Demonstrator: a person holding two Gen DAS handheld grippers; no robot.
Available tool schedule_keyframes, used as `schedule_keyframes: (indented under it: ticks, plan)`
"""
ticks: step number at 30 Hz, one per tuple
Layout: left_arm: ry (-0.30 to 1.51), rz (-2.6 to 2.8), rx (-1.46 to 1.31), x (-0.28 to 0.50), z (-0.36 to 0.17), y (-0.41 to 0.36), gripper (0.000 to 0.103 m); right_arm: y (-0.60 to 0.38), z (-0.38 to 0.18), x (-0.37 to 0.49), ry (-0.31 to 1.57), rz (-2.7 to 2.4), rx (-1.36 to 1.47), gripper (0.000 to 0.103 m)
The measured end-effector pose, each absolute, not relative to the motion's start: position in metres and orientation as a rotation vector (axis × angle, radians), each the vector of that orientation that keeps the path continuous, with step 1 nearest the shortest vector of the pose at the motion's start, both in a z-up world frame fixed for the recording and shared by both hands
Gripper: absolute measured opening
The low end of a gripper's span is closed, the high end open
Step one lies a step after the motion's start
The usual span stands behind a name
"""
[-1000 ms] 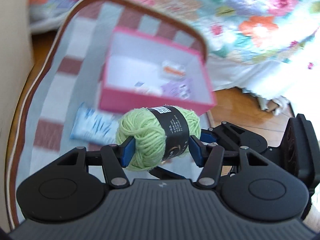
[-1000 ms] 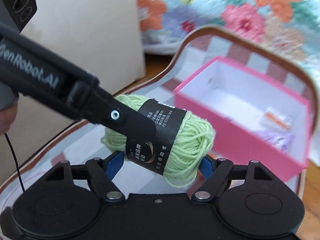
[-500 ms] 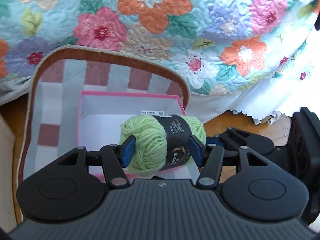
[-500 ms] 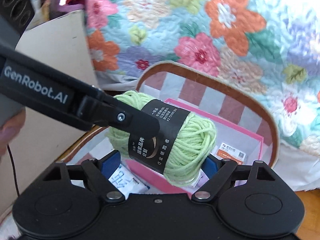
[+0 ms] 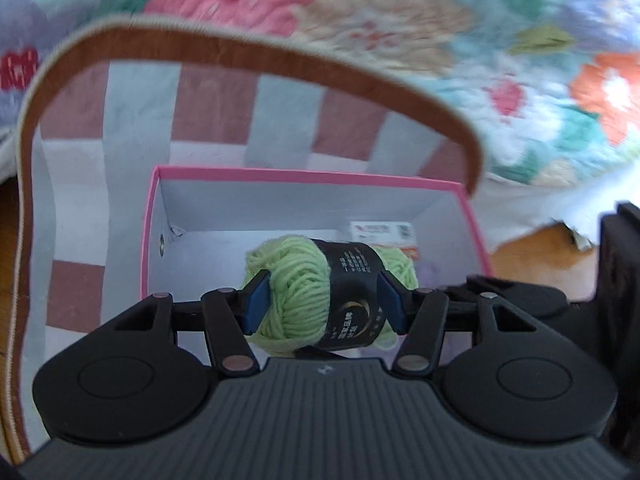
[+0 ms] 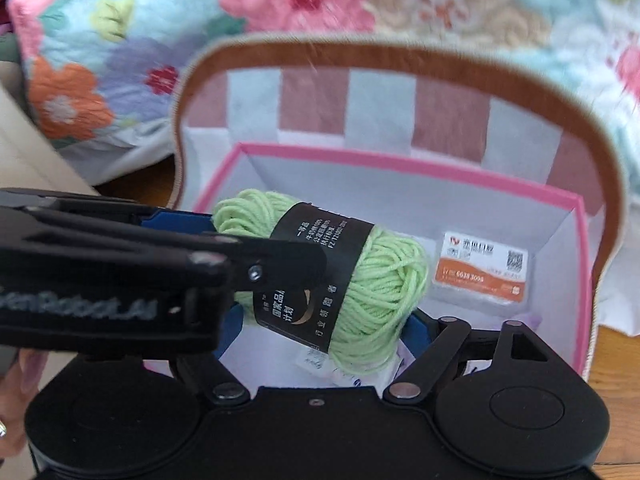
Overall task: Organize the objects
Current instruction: 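Lower the yarn ball into the pink box and open the left gripper, then withdraw the left tool and reach to the foundation bottle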
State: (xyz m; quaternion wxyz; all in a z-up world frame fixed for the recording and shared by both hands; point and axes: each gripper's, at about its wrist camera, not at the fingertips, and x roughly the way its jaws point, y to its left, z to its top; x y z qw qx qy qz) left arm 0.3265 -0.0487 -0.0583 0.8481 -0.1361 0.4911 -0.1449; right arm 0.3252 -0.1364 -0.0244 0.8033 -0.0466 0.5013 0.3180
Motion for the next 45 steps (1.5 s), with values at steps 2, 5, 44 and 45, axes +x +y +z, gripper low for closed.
schedule_keyframes:
  ticks: [2, 5, 44, 45]
  plan:
    - [1.052, -0.298, -0.334, 0.338, -0.073, -0.046, 0.055, -0.133, -0.036, 0.333, 1.073, 0.665, -0.125, 0.079]
    - [1.099, -0.278, -0.361, 0.350, -0.093, -0.047, 0.055, -0.132, -0.053, 0.346, 1.099, 0.652, -0.144, 0.079]
    - [1.056, -0.240, -0.126, 0.268, -0.008, -0.052, 0.054, -0.212, 0.018, 0.292, 1.060, 0.595, -0.093, 0.053]
    - [1.046, -0.249, -0.111, 0.260, 0.003, -0.053, 0.054, -0.215, 0.025, 0.287, 1.058, 0.601, -0.093, 0.053]
